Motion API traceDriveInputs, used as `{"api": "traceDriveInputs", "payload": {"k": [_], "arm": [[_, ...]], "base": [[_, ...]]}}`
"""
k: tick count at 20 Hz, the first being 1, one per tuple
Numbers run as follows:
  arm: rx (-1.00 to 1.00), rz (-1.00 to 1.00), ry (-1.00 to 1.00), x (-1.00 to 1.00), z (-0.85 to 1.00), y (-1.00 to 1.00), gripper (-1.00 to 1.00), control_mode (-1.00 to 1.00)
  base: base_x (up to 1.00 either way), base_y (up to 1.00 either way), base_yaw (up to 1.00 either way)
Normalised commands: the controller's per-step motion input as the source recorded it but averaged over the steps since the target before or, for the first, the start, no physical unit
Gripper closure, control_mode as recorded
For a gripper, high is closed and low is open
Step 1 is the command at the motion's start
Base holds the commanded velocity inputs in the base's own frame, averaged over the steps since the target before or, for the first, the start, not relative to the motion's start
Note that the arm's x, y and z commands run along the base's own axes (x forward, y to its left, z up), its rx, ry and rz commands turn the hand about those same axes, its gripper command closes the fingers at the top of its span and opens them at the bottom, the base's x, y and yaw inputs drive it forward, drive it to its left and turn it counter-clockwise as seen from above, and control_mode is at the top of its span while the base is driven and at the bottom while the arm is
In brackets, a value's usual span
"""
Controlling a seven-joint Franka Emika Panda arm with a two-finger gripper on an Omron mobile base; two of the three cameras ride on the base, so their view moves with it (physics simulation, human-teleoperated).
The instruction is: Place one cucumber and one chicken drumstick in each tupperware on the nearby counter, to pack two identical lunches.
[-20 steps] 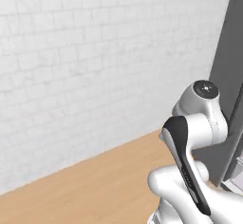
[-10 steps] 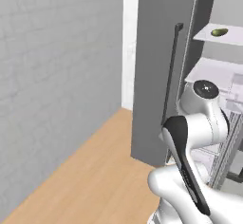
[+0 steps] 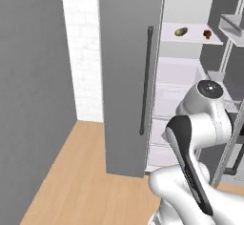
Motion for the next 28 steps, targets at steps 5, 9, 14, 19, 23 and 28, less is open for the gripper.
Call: {"api": "traceDriveInputs", "payload": {"k": [5,9,14,19,23,28], "arm": [[0.0,0.0,0.0,0.0,0.0,0.0,-1.0,1.0],[0.0,0.0,0.0,0.0,0.0,0.0,-1.0,1.0],[0.0,0.0,0.0,0.0,0.0,0.0,-1.0,1.0],[0.0,0.0,0.0,0.0,0.0,0.0,-1.0,1.0],[0.0,0.0,0.0,0.0,0.0,0.0,-1.0,1.0],[0.0,0.0,0.0,0.0,0.0,0.0,-1.0,1.0]], "base": [[0.93,0.75,-0.34],[0.37,0.02,-0.78],[0.09,-0.12,-0.53],[0.26,-0.06,-0.04],[0.85,-0.04,-0.33],[0.83,0.11,-0.31]]}}
